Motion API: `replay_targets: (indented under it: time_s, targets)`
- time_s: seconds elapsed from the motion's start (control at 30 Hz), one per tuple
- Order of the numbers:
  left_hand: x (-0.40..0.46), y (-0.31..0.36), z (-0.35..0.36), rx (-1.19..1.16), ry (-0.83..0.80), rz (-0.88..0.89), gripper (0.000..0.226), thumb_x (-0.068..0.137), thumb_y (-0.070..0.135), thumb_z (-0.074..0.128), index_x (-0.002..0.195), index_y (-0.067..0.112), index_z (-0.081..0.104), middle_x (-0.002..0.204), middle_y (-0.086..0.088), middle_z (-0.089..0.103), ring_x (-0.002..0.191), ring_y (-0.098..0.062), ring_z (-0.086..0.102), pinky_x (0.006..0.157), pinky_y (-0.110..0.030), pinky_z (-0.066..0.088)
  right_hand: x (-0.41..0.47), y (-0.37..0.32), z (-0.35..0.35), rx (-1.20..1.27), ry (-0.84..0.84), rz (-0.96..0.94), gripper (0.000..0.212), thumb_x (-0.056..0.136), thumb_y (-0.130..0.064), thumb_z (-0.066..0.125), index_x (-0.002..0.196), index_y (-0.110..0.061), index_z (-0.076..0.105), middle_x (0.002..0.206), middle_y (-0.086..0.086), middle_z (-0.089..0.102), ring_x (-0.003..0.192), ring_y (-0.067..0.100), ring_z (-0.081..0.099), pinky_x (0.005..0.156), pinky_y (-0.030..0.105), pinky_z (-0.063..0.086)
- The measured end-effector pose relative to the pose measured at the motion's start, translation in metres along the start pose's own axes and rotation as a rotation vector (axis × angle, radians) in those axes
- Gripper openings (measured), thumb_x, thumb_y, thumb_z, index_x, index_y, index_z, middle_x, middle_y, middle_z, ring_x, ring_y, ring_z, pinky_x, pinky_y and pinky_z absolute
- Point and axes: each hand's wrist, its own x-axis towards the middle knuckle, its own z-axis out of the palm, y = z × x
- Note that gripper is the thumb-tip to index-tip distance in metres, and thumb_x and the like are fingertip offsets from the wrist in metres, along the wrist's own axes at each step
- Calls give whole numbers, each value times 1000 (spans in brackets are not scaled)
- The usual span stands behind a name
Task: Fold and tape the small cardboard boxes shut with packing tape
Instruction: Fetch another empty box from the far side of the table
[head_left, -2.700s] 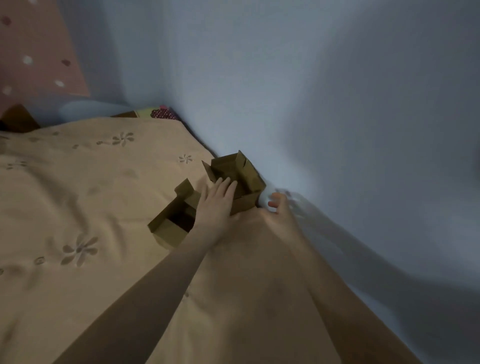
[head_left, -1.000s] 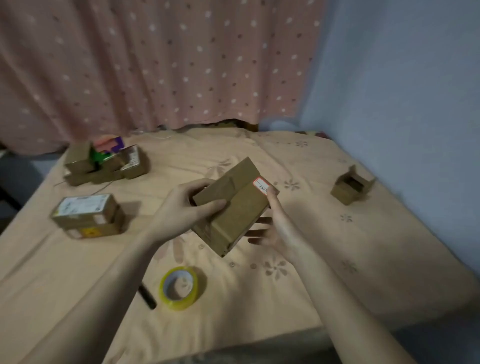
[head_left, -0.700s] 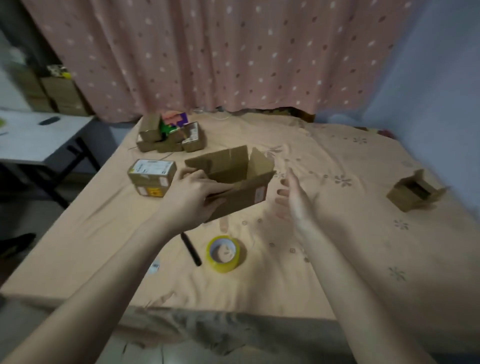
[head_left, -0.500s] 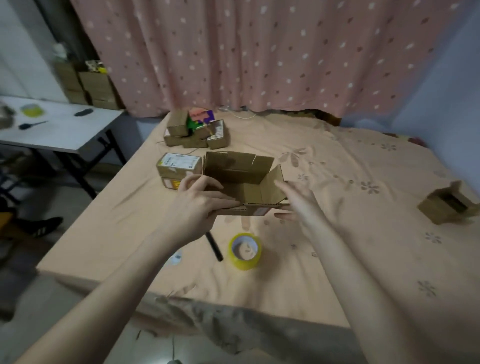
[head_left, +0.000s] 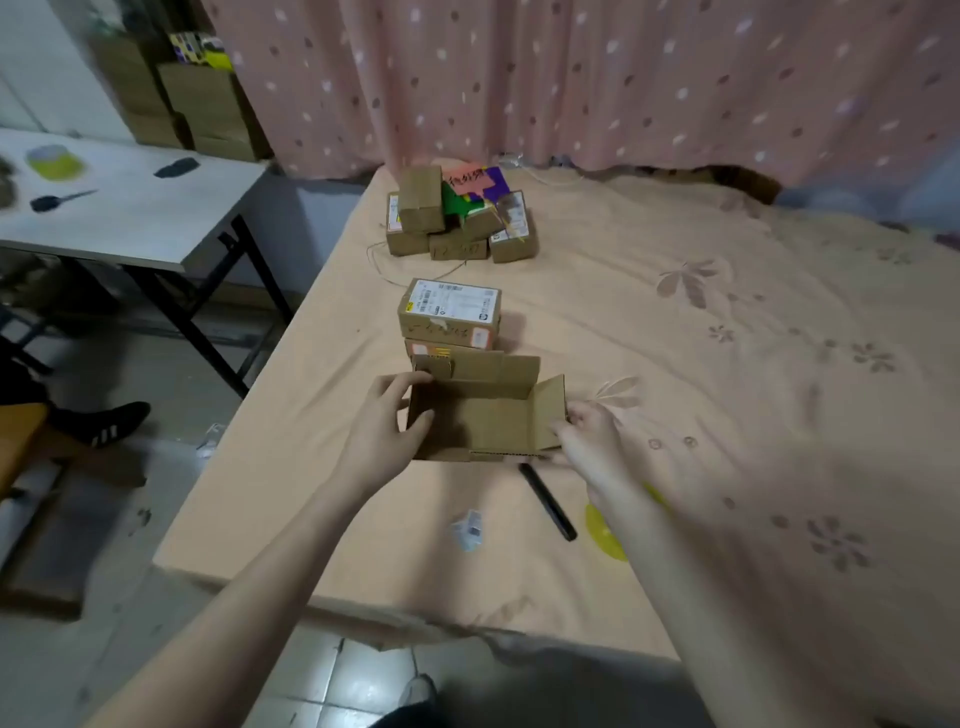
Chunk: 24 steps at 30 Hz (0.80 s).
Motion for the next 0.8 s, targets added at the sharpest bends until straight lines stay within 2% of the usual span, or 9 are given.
replay_targets:
  time_s: [0.1,0.2,0.3,0.4,0.5,0.57,0.67,0.73,0.8]
  targets:
    - [18,-39,-13,-156,-5,-119,40,87,-9,48,107,23,60,108,3,58,94,-20,58,78,-19,50,13,22,28,33,40,97,19,91,6,44,103,11,58,98,27,64,87,27,63,81,51,56]
    - [30,-70,-22,-429,-28,-331,43,86,-11,46,99,26,64,108,-1,61,89,-22,58,65,-26,54,21,50,44,55,62,155,19,95,3,42,99,3,61,100,24,63,91,25,64,69,33,59]
    - [32,-93,-17,-484,-49,-430,40,87,-10,47,105,21,65,118,-9,60,100,-24,56,79,-40,55,24,75,57,-6,71,194,20,96,0,40,100,2,59,91,10,62,83,16,61,63,21,56]
    - [33,-104,-9,-449,-36,-430,38,89,-9,45,113,14,62,120,-5,60,104,-22,55,91,-47,49,28,89,65,-53,106,195,20,95,0,38,100,3,58,90,12,60,82,21,58,83,43,55]
    - [37,-101,-3,-396,-23,-361,36,89,-6,45,107,20,62,110,7,61,103,-18,55,89,-37,49,32,91,65,-85,98,175,21,95,-3,40,97,-6,60,89,11,59,82,30,59,91,54,49]
    - [37,-96,1,-353,-40,-331,34,90,0,49,106,27,62,116,11,57,110,-14,53,90,-26,46,33,90,62,-117,73,164,18,95,-10,43,95,-10,61,87,9,59,80,22,56,91,57,48]
    - [36,-89,6,-243,-83,-287,35,89,10,56,115,33,61,136,9,39,130,-5,35,106,-31,35,34,88,57,-147,23,119,17,94,-24,54,109,-17,59,95,-7,61,88,4,57,96,44,49]
    - [36,-79,8,-183,-71,-239,38,88,12,59,121,33,60,142,8,34,133,-3,30,112,-34,30,33,84,51,-135,15,93,38,91,-33,59,127,-20,52,109,-10,57,100,3,55,95,28,45]
    - [36,-64,11,-162,-45,-185,38,89,13,60,122,32,59,145,7,33,134,-4,30,110,-20,28,31,79,42,-138,31,78,39,91,-37,59,126,-22,52,113,-8,55,101,3,54,85,16,39]
